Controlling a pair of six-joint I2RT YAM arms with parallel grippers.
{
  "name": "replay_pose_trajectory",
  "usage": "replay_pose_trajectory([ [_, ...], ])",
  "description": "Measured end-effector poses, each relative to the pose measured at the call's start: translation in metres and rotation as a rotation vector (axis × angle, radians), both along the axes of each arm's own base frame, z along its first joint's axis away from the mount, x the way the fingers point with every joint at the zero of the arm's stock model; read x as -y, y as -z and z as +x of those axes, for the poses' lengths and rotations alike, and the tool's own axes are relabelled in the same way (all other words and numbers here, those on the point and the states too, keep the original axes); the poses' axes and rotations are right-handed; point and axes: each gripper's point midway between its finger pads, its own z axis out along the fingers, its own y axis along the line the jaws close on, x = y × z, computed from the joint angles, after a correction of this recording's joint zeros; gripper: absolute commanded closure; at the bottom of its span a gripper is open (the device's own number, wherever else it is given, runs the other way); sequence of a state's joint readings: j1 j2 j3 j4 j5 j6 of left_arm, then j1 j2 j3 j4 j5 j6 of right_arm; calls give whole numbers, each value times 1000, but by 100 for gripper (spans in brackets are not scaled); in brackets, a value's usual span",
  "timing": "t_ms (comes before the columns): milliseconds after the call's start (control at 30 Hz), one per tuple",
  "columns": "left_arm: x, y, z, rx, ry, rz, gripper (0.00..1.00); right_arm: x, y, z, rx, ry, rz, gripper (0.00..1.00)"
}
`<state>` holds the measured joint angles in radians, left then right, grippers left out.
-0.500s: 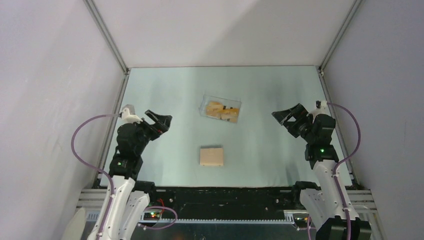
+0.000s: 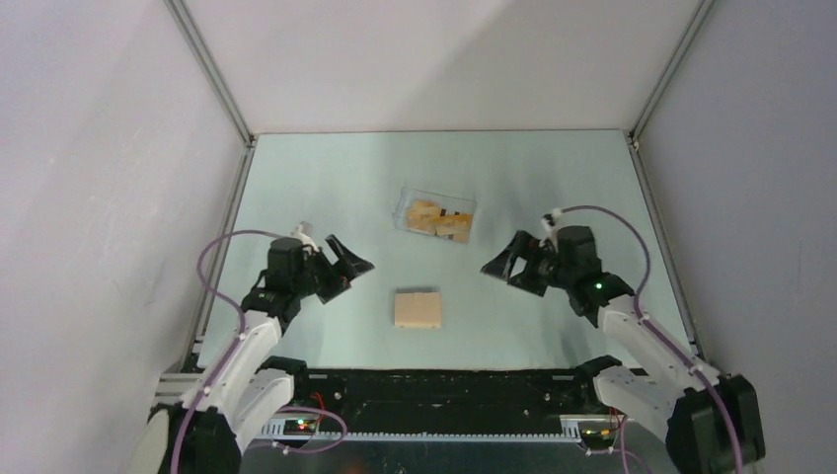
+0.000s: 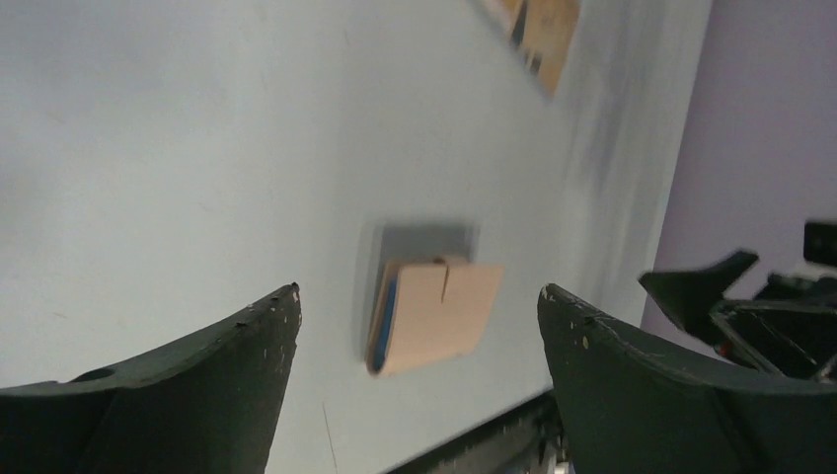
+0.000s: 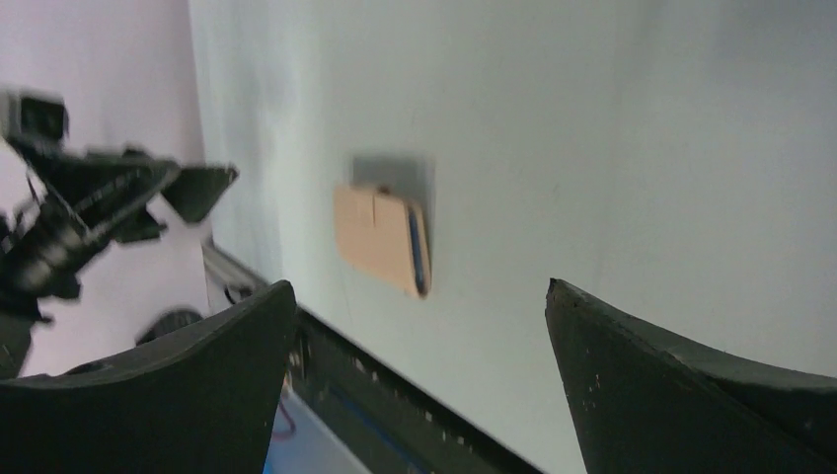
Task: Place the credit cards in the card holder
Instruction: Pick up the card holder from the center of the board.
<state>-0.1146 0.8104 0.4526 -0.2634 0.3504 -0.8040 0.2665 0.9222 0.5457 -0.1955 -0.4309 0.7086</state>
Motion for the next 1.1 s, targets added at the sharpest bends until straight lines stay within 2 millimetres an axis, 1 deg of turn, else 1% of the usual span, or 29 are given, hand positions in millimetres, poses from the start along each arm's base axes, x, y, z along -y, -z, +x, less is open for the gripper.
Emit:
replay_pose_trajectory([
  [100,24,21,-16,-106,95,-15,9,-33,20,-23,-87,-113,-21,5],
  [167,40,32,-28,-169,157,-21,11,-50,33,-37,-142,-166,-34,10],
  [200,47,37,-34,-197,182,-21,13,-58,38,-44,-165,-191,-38,14],
  [300,60,54,-48,-285,232,-8,16,-77,51,-56,-219,-234,-40,21],
  [433,67,77,-62,-392,264,23,19,-100,68,-63,-286,-264,-26,31],
  [533,70,85,-63,-426,271,46,20,-111,79,-65,-325,-271,-12,37],
  [633,77,84,-58,-429,288,55,30,-120,85,-64,-350,-276,9,37],
  [700,82,83,-55,-425,301,57,34,-123,88,-63,-355,-276,21,37],
  [800,89,84,-51,-428,319,62,39,-128,86,-59,-347,-272,43,37],
  [867,92,85,-49,-435,325,65,47,-130,85,-56,-340,-275,54,37],
  [900,94,87,-49,-439,329,68,55,-132,85,-55,-335,-277,61,37],
  [933,95,88,-49,-444,332,70,59,-133,86,-54,-335,-278,65,36],
  [967,96,89,-48,-448,334,73,67,-134,87,-54,-336,-280,67,35],
  [1000,97,91,-48,-451,338,75,72,-135,88,-54,-339,-282,68,35],
  [1033,98,91,-47,-454,341,77,81,-135,89,-54,-343,-283,69,34],
  [1067,99,92,-47,-452,349,82,85,-135,89,-55,-345,-285,69,33],
  [1100,100,92,-47,-451,352,83,93,-135,89,-54,-346,-284,71,30],
])
